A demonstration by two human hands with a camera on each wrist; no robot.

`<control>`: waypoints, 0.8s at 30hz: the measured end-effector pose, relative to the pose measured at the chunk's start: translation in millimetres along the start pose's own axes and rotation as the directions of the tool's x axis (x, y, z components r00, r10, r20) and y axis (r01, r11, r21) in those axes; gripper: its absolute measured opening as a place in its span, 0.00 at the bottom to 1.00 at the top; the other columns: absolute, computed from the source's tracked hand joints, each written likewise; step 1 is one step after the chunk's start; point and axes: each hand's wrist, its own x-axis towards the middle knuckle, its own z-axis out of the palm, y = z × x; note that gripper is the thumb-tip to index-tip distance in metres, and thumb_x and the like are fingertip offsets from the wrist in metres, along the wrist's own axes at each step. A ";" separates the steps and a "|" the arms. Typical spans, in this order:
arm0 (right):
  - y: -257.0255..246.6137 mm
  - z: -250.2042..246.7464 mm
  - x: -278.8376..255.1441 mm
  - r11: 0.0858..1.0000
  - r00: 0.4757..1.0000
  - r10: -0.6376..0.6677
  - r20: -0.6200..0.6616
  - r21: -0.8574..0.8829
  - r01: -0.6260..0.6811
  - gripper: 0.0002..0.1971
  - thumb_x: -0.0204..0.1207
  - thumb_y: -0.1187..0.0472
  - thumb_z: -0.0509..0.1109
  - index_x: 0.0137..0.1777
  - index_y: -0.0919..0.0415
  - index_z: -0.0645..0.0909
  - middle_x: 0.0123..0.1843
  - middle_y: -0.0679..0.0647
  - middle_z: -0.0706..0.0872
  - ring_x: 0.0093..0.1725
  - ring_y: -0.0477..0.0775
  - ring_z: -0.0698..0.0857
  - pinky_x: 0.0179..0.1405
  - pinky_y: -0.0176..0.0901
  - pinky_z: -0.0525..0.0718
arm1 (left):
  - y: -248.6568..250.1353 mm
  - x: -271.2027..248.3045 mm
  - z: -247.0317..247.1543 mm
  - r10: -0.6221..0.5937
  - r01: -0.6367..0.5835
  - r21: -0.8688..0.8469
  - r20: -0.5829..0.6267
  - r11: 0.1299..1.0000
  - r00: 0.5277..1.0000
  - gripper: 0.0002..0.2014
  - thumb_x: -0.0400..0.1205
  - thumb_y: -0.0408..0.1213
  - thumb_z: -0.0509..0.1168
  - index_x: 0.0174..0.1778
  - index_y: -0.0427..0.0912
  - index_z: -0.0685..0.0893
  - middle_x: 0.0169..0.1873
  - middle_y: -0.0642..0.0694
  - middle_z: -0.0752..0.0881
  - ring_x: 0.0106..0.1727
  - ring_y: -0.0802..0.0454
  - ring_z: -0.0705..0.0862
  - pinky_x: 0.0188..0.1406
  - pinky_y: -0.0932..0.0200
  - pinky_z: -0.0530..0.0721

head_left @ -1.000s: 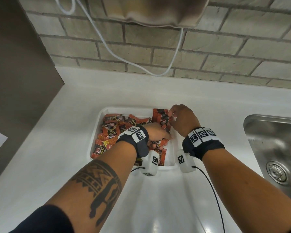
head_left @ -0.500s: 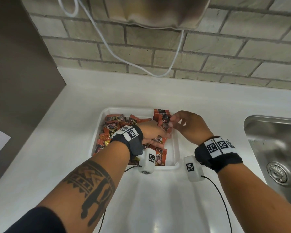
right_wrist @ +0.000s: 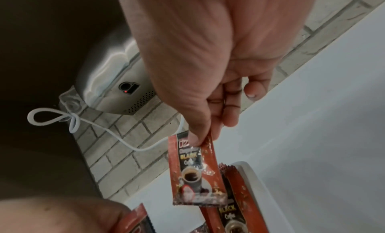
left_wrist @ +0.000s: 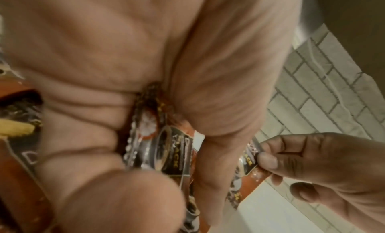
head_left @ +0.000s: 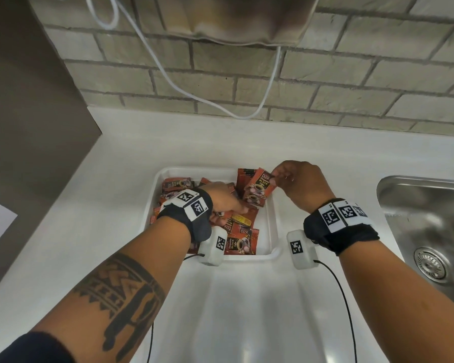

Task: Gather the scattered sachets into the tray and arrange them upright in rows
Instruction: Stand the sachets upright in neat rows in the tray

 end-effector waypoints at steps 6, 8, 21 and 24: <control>-0.1 20.5 6.5 0.987 0.996 0.053 0.066 -0.155 -0.042 0.03 0.78 0.58 0.73 0.45 0.49 0.86 0.48 0.46 0.83 0.49 0.49 0.83 0.42 0.35 0.76 | 13.1 5.1 20.8 0.040 -0.053 0.076 0.172 0.996 0.984 0.23 0.80 0.52 0.75 0.56 0.33 0.89 0.37 0.43 0.87 0.38 0.48 0.84 0.32 0.59 0.82; -1.7 25.8 8.0 0.973 0.997 0.061 0.056 -0.224 -0.047 0.04 0.79 0.57 0.71 0.49 0.52 0.88 0.54 0.51 0.82 0.56 0.52 0.83 0.50 0.42 0.80 | 15.7 11.1 30.9 0.042 -0.057 0.064 0.203 0.996 0.978 0.25 0.80 0.52 0.74 0.61 0.32 0.88 0.41 0.40 0.87 0.41 0.45 0.83 0.34 0.57 0.82; -3.2 31.4 15.6 0.951 0.999 0.035 0.033 -0.309 -0.023 0.04 0.79 0.57 0.70 0.48 0.50 0.87 0.56 0.53 0.80 0.59 0.54 0.81 0.51 0.44 0.81 | 23.7 24.9 38.5 0.060 -0.059 -0.009 0.132 0.998 0.989 0.22 0.82 0.49 0.71 0.62 0.33 0.87 0.51 0.35 0.92 0.35 0.46 0.86 0.27 0.58 0.80; -4.6 31.4 15.6 0.970 1.000 0.029 0.008 -0.242 -0.026 0.02 0.76 0.58 0.75 0.46 0.50 0.85 0.51 0.49 0.77 0.54 0.52 0.81 0.47 0.42 0.77 | 22.8 28.6 38.3 0.067 -0.066 -0.006 0.109 0.998 0.992 0.24 0.78 0.53 0.73 0.59 0.35 0.88 0.50 0.35 0.92 0.34 0.44 0.86 0.31 0.58 0.82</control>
